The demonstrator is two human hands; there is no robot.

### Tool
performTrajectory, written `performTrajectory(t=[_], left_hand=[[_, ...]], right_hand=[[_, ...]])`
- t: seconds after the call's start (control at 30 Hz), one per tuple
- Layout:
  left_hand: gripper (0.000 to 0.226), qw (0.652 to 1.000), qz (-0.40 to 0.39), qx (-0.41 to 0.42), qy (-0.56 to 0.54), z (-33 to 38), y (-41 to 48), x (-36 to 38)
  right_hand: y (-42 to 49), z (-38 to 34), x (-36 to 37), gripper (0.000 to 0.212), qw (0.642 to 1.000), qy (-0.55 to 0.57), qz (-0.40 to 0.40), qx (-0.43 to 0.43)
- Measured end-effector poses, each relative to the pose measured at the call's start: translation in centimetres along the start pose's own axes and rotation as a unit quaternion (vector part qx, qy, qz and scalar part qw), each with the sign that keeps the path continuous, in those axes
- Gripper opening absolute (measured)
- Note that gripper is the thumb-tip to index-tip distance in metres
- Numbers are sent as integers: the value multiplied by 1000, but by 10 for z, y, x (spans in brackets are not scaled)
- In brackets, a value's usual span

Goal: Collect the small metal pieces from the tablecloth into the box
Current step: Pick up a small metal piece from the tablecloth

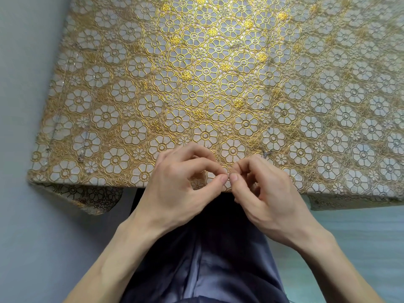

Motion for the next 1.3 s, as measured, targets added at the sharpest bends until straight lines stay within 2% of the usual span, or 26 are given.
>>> performTrajectory(t=[0.33,0.5,0.67,1.3], left_hand=[[15,999,-5,-7,34,0,0,1],[16,999,4,-38,-32,-1,1,-1],[13,998,-8,-45,-50,-2,2,-2],[16,996,-40,-63,-41,-2,5,0]], right_hand=[[2,0,2,16,997,-75,-21,-16],[2,-1,0,16,999,-36,-18,-13],[1,1,0,15,1000,2,-30,0],[1,-5,-1,18,996,-65,-46,-27]])
Point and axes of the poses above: each hand's wrist, its own y-axis towards the middle knuckle, its own x-axis out of the palm, z = x × y, the point moved 6 cm from there along y, towards the middle knuckle, and after that the axes turned 2 degrees about -z, right-handed, at the moved point
